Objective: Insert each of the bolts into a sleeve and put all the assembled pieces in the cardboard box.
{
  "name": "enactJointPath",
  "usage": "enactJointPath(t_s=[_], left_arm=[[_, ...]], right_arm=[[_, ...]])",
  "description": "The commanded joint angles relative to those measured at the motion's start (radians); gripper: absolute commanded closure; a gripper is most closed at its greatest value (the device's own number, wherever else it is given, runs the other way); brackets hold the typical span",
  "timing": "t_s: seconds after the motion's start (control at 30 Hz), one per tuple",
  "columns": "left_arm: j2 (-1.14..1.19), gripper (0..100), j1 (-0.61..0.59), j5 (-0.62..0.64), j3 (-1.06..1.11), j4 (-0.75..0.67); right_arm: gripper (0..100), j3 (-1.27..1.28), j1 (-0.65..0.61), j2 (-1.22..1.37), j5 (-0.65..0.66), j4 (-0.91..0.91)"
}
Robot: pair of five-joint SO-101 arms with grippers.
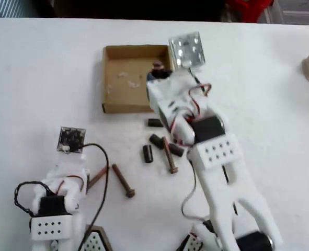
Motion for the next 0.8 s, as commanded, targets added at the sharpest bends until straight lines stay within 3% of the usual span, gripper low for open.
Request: enactJointPath(t_s=[0.0, 0.13, 0.3, 0.77], left_arm=[[-0.012, 98, -0.012, -0.012, -0.034, 0.003], [-0.012, 98, -0.012, -0.012, -0.034, 0.003], [-0.012, 98, -0.012, -0.014, -0.034, 0.003], [-0.012, 98, -0.012, -0.014, -0.032, 0.002]], right_arm=[[97.8, -0.272, 0.042, 0.170, 0.028, 0.056], [97.8, -0.496, 0.076, 0.374, 0.123, 0.154], [97.8, -0.723, 0.104, 0.610, 0.133, 0.266], [97.7, -1.077, 0.102, 1.115, 0.137, 0.315]])
